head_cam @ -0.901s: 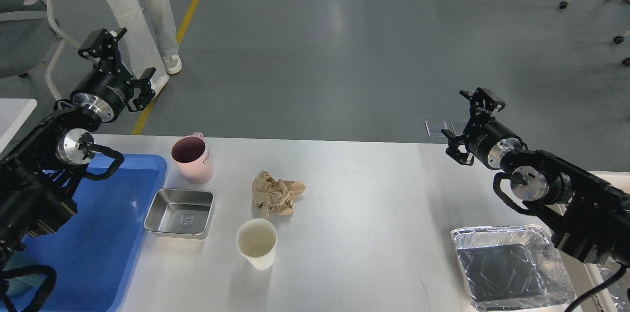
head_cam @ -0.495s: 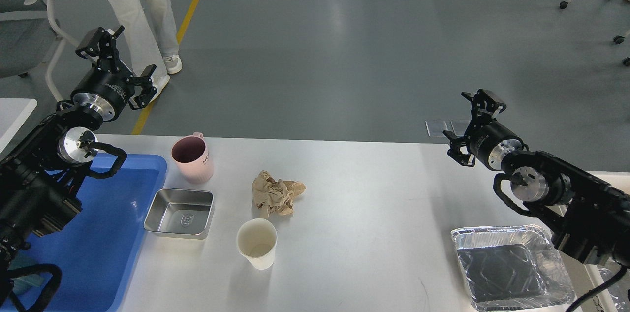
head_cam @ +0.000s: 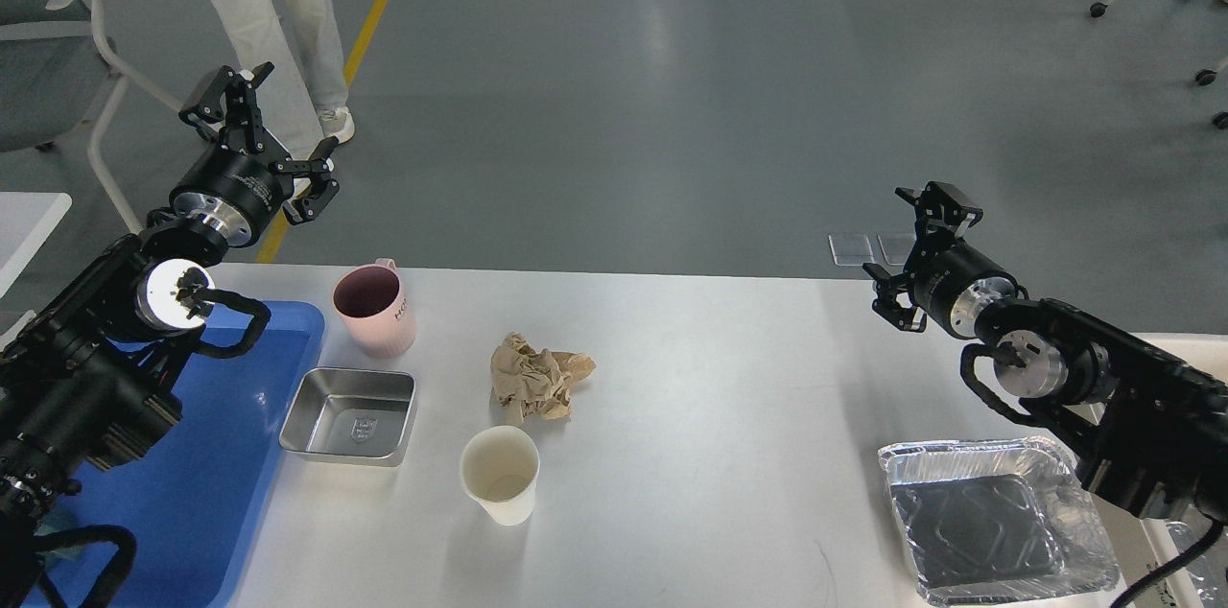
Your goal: Tidy desktop
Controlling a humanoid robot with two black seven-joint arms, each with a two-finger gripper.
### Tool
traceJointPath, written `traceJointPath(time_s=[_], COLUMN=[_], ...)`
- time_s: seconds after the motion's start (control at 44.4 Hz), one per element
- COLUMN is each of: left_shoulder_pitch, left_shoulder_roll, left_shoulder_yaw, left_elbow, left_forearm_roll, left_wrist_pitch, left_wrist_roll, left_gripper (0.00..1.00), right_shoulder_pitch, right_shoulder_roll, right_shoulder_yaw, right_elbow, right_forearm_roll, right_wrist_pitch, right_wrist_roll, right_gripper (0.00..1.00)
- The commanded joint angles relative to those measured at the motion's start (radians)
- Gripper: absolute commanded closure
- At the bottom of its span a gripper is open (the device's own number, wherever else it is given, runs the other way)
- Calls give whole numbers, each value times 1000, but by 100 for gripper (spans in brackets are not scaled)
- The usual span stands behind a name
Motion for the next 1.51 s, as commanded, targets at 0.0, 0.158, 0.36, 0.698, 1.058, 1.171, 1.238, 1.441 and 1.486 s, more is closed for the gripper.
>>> traceJointPath(time_s=[0.0,0.158,0.36,0.698,1.058,1.171,1.238,1.441,1.486], left_shoulder_pitch=[17,10,-16,-17,-46,-72,-77,-77,-77], left_shoulder_roll=[17,138,273,436,618,704,738,859,888], left_shoulder_yaw=[3,167,395,521,636,638,639,644,642], left_elbow=[-25,-69,-169,-282,-494,-598,-649,-769,-787], left_forearm_roll=[3,14,12,55,139,185,221,320,343], left_wrist_pitch=[-23,118,263,319,312,310,310,303,303], left_wrist_roll=[6,13,36,117,265,234,234,234,234], left_gripper=[2,2,2,2,3,4,5,8,8], right_shoulder_pitch=[-1,-2,-4,-7,-7,-10,-10,-11,-11], right_shoulder_roll=[1,2,4,8,13,15,21,25,25], right_shoulder_yaw=[-2,-2,-2,-2,-2,-2,-2,-2,-2], right_elbow=[0,0,2,2,2,3,3,3,3], right_forearm_roll=[0,0,-1,-1,-37,-37,-38,-58,-61], right_wrist_pitch=[0,0,0,0,0,0,0,0,0], right_wrist_roll=[0,2,2,3,3,3,3,3,3], right_gripper=[0,0,0,0,0,0,0,0,0])
